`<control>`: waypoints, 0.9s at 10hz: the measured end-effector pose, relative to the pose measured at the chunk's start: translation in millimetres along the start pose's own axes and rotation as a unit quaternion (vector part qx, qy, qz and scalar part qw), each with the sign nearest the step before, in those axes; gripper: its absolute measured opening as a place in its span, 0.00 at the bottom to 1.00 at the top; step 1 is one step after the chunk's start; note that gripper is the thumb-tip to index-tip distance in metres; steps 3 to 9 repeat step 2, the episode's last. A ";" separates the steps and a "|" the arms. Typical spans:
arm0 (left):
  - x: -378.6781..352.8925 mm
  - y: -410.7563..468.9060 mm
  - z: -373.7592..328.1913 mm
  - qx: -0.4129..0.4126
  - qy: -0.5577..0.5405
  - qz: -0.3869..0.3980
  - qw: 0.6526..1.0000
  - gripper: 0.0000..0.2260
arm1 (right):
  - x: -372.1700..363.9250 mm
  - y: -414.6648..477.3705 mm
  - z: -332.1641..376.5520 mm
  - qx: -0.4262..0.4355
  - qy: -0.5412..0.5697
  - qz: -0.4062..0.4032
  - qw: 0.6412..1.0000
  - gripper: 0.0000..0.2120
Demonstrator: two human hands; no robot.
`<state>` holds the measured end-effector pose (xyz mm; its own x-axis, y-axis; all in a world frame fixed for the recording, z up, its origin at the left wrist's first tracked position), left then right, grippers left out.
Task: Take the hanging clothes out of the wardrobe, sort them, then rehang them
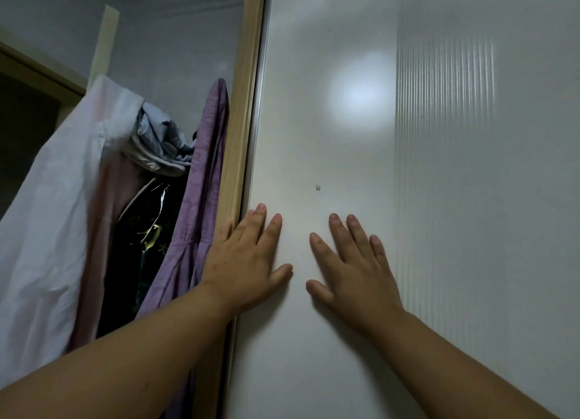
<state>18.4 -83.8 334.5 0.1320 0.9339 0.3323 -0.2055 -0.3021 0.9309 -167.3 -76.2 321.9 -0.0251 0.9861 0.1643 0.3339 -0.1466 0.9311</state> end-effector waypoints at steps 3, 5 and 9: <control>77.0 25.8 -4.0 0.065 -0.216 -0.097 0.969 0.37 | 86.4 34.0 -23.1 -0.062 0.182 -0.158 0.969 0.28; 77.0 25.8 -4.0 0.065 -0.216 -0.097 0.969 0.37 | 86.4 34.0 -23.1 -0.062 0.182 -0.158 0.969 0.28; 77.0 25.8 -4.0 0.065 -0.216 -0.097 0.969 0.37 | 86.4 34.0 -23.1 -0.062 0.182 -0.158 0.969 0.28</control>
Point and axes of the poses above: each hand's wrist, its own y-axis towards the middle knuckle, its own x-axis out of the back of the hand, z = x × y, the point moved 3 cm from there along y, towards the middle knuckle, and after that the axes turned 12 degrees about -z, right-handed, at the moved point
